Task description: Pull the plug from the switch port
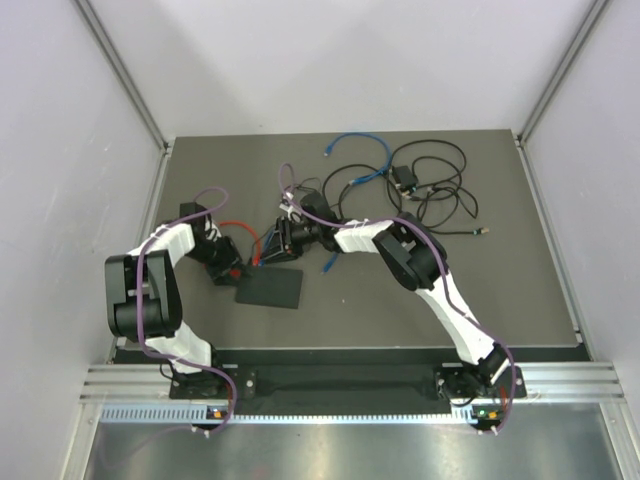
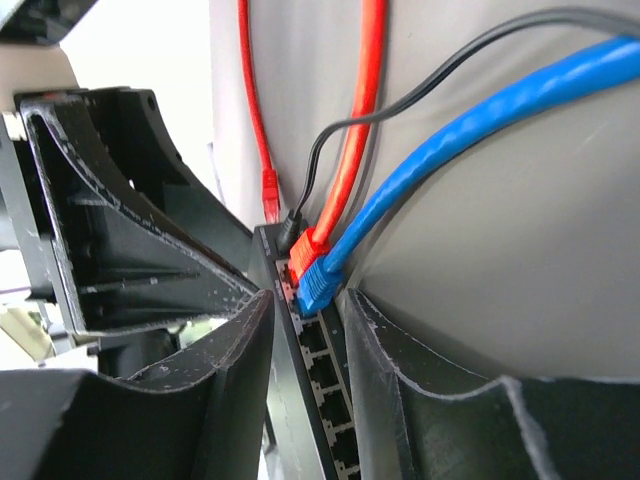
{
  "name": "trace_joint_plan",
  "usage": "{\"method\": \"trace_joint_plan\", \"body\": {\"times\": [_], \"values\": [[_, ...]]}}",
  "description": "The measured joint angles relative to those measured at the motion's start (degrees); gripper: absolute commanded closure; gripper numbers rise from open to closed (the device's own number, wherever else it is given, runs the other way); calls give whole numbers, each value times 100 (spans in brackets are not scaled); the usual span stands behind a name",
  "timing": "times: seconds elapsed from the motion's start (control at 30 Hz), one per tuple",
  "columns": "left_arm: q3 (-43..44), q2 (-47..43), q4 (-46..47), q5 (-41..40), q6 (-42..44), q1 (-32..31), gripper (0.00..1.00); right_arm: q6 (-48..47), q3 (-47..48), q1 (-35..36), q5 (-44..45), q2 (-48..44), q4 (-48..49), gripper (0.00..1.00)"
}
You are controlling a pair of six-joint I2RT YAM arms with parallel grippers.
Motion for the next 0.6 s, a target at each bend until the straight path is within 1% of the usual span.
{"method": "trace_joint_plan", "body": {"times": [0.23, 0.47, 0.6], "values": [[0, 2, 7, 2, 0, -28, 50, -251, 146, 61, -105, 11, -273, 64], [0, 2, 13, 0, 0, -52, 50, -299, 323, 87, -129, 74, -492, 64], [0, 2, 13, -2, 0, -55, 50, -308, 315, 87, -129, 74, -498, 68]]}}
